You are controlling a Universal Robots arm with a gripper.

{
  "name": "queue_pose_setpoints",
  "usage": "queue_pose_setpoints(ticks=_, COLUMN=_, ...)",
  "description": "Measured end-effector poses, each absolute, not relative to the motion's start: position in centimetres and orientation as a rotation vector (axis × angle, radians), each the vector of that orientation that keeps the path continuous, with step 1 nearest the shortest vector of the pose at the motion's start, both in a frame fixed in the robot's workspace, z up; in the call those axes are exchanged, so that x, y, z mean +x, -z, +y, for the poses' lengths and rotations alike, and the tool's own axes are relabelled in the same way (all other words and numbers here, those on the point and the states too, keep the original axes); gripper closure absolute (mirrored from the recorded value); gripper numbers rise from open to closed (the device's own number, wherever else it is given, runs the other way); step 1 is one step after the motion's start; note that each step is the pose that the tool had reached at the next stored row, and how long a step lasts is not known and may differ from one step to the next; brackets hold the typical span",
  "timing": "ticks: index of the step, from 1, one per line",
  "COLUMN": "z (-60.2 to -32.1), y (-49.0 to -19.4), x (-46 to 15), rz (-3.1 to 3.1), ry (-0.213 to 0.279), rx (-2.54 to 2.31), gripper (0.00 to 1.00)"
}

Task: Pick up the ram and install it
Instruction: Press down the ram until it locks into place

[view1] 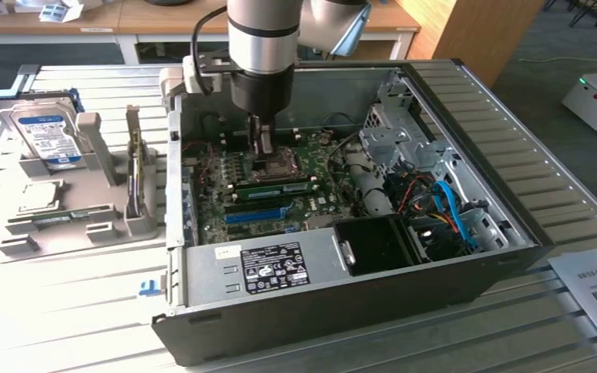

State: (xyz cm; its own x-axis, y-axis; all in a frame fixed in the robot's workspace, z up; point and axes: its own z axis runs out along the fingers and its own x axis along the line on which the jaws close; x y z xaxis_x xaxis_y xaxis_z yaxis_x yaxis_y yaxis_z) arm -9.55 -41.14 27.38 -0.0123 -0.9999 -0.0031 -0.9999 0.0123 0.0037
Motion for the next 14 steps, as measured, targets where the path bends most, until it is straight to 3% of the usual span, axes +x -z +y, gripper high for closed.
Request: queue_pose_setpoints(ticks=14, z=-41.1, y=-27.4, x=-7.4, rz=-2.234, ry=0.009, rx=2.207, gripper=0.90)
